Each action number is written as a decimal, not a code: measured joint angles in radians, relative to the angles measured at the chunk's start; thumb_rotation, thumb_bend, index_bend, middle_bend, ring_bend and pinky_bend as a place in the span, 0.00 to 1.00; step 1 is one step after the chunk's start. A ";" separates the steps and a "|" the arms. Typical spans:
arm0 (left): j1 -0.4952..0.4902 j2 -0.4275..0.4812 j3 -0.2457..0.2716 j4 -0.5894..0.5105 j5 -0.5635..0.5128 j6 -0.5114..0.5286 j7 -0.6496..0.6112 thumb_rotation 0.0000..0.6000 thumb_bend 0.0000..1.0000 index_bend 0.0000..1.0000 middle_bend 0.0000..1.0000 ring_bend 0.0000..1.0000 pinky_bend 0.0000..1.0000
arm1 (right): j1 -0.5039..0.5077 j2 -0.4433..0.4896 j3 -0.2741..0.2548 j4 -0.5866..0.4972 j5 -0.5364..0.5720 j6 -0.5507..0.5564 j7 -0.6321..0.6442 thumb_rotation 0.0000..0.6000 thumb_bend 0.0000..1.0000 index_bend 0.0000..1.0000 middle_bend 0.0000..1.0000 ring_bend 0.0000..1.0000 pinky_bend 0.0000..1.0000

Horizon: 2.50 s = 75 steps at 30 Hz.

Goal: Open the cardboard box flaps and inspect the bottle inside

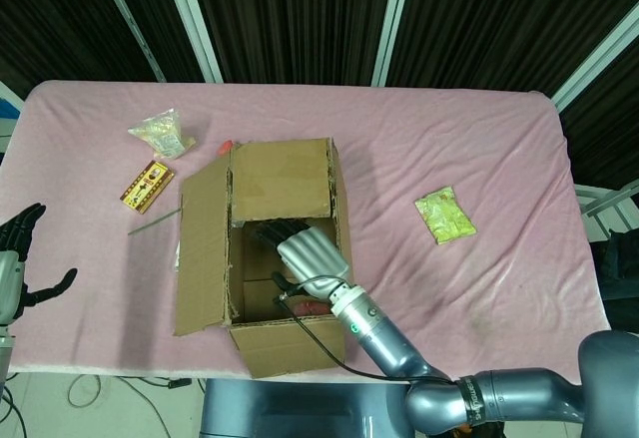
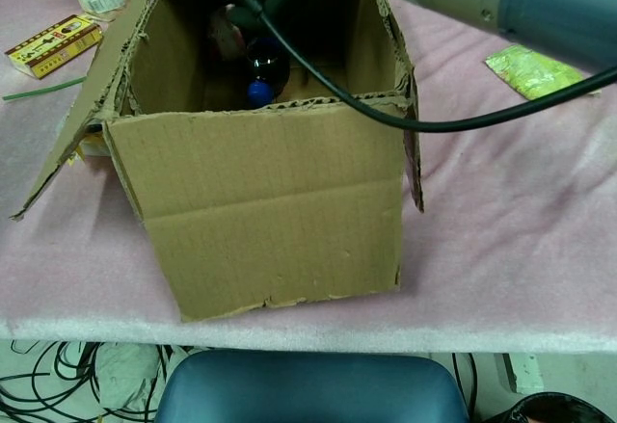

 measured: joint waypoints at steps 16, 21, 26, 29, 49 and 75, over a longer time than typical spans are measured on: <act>-0.028 0.019 0.041 -0.016 -0.025 0.017 -0.038 1.00 0.22 0.02 0.03 0.03 0.07 | 0.109 -0.011 -0.040 0.065 0.226 0.007 -0.074 1.00 0.48 0.29 0.25 0.22 0.26; -0.036 0.024 0.051 -0.021 -0.034 0.021 -0.047 1.00 0.22 0.02 0.03 0.03 0.07 | 0.132 -0.009 -0.056 0.100 0.278 0.005 -0.075 1.00 0.48 0.29 0.25 0.22 0.27; -0.041 0.025 0.058 -0.022 -0.039 0.024 -0.050 1.00 0.22 0.02 0.03 0.03 0.07 | 0.143 -0.010 -0.070 0.130 0.294 0.001 -0.066 1.00 0.48 0.29 0.25 0.22 0.26; -0.044 0.027 0.063 -0.026 -0.043 0.026 -0.054 1.00 0.22 0.02 0.03 0.03 0.07 | 0.149 -0.017 -0.071 0.155 0.291 0.004 -0.051 1.00 0.48 0.29 0.25 0.22 0.26; -0.059 0.040 0.086 -0.045 -0.070 0.026 -0.071 1.00 0.22 0.02 0.03 0.03 0.07 | 0.177 -0.051 0.002 0.189 0.219 0.103 0.004 1.00 0.48 0.29 0.24 0.22 0.26; -0.074 0.047 0.099 -0.049 -0.108 0.011 -0.091 1.00 0.22 0.02 0.03 0.03 0.07 | 0.369 -0.062 0.157 0.529 0.266 0.066 -0.041 1.00 0.48 0.12 0.09 0.11 0.25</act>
